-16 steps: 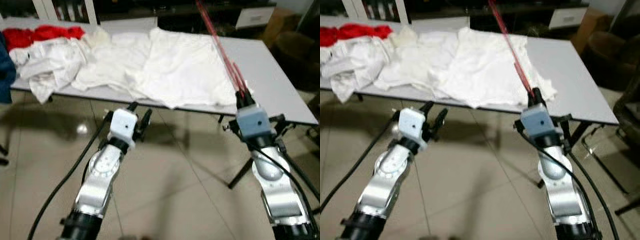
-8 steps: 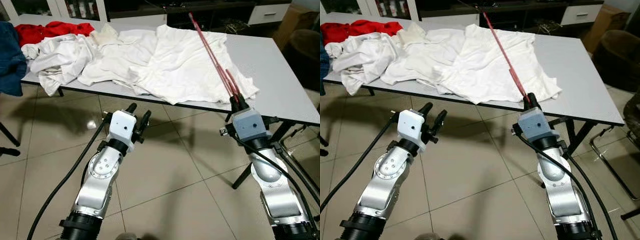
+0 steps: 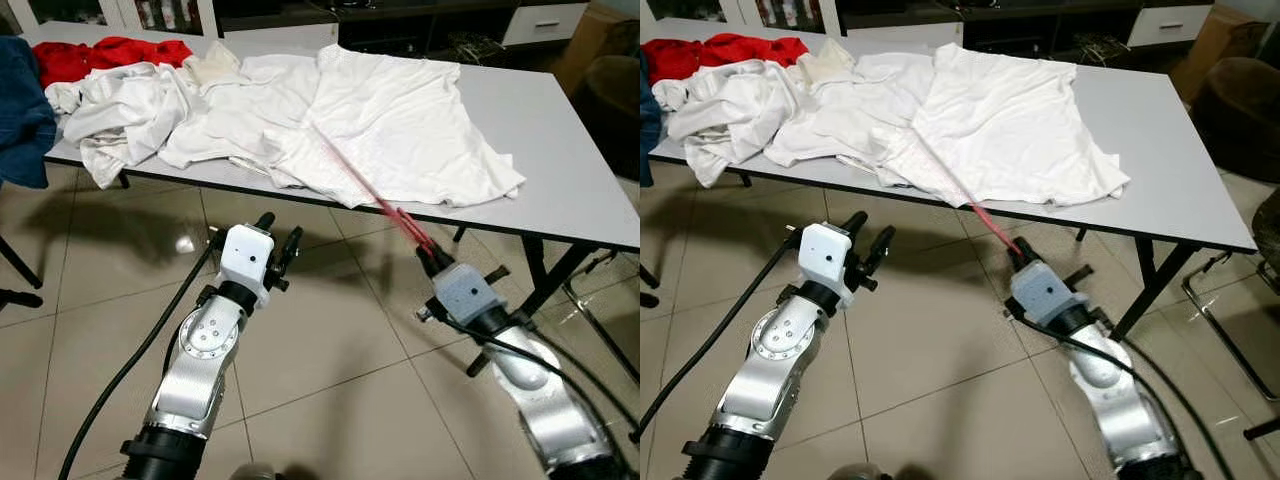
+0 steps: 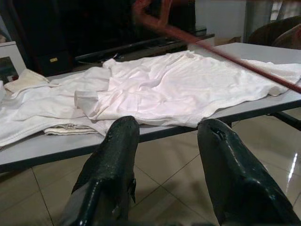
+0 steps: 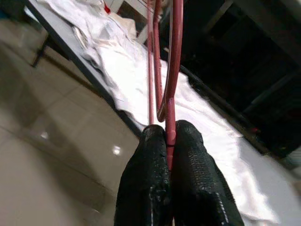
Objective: Hang hanger
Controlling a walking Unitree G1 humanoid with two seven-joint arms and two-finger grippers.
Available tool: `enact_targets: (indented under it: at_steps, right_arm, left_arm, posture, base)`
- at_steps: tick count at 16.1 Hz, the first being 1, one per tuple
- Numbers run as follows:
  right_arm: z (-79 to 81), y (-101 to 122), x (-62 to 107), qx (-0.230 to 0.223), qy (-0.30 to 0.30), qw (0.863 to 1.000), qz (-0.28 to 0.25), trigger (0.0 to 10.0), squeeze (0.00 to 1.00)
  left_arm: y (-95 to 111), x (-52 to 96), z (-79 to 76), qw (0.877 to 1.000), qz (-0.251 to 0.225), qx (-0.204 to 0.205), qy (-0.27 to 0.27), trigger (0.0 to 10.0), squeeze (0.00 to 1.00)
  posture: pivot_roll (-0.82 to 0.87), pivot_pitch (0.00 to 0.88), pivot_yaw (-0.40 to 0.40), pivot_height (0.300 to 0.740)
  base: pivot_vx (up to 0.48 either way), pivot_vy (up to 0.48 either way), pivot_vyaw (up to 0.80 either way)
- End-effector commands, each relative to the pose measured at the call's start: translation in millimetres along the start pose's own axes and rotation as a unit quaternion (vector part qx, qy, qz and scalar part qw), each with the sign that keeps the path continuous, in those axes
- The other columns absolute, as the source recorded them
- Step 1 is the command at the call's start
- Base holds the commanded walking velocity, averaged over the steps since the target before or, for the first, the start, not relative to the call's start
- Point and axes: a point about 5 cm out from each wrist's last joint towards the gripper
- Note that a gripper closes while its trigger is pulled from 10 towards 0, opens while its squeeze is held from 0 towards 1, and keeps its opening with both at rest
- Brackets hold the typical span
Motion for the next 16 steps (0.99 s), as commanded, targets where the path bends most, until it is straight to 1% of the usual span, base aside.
enact_targets:
  at_steps: [1,4,5,6,9,12,16]
  right_arm:
    - [-14.0,-5.3,-2.0,0.03,-0.024,0.999,0.009,10.0,0.0]
    - [-28.9,-16.0,-4.3,0.055,-0.061,0.996,0.036,10.0,0.0]
    - [-29.2,-16.4,-4.4,0.055,-0.063,0.996,0.037,10.0,0.0]
    - [-32.2,-19.9,-5.2,0.057,-0.082,0.994,0.05,10.0,0.0]
    - [-39.8,-23.6,-7.9,0.057,-0.113,0.99,0.065,10.0,0.0]
    - [-43.0,-23.7,-9.9,0.057,-0.122,0.989,0.065,10.0,0.0]
    - [-42.1,-22.7,-12.7,0.054,-0.127,0.988,0.063,10.0,0.0]
  left_arm:
    - [-6.2,0.9,-0.4,1.0,0.017,0.004,-0.004,10.0,0.0]
    - [-6.9,0.1,-1.9,1.0,0.019,0.005,-0.009,10.0,0.0]
    - [-6.9,0.1,-1.8,1.0,0.019,0.005,-0.009,10.0,0.0]
    - [-6.5,-0.7,-2.0,1.0,0.019,0.005,-0.01,10.0,0.0]
    - [-6.2,-1.1,-1.7,1.0,0.018,0.003,-0.011,10.0,0.0]
    - [-6.0,-1.2,-1.4,1.0,0.018,0.002,-0.013,10.0,0.0]
    - [-5.5,-1.6,-1.0,1.0,0.017,0.0,-0.013,10.0,0.0]
  posture:
    - [0.16,0.021,-0.005,0.74]
    - [0.16,0.021,-0.004,0.74]
    - [0.16,0.021,-0.004,0.74]
    - [0.16,0.02,-0.003,0.74]
    - [0.16,0.018,-0.001,0.74]
    - [0.16,0.018,0.001,0.74]
    - [0.16,0.014,0.002,0.74]
  base:
    - [0.244,0.0,0.0]
    - [0.263,0.0,0.0]
    - [0.277,0.0,0.0]
    - [0.315,0.0,0.0]
    - [0.374,0.0,0.0]
    - [0.409,0.0,0.0]
    - [0.415,0.0,0.0]
Point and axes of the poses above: a point about 5 cm out from each wrist's last joint towards the gripper, its own x axis pointing back from the gripper into the wrist, its own y axis along the axis of the wrist's last joint, z = x × y, and after that the axes turned 8 degrees about x, right-handed
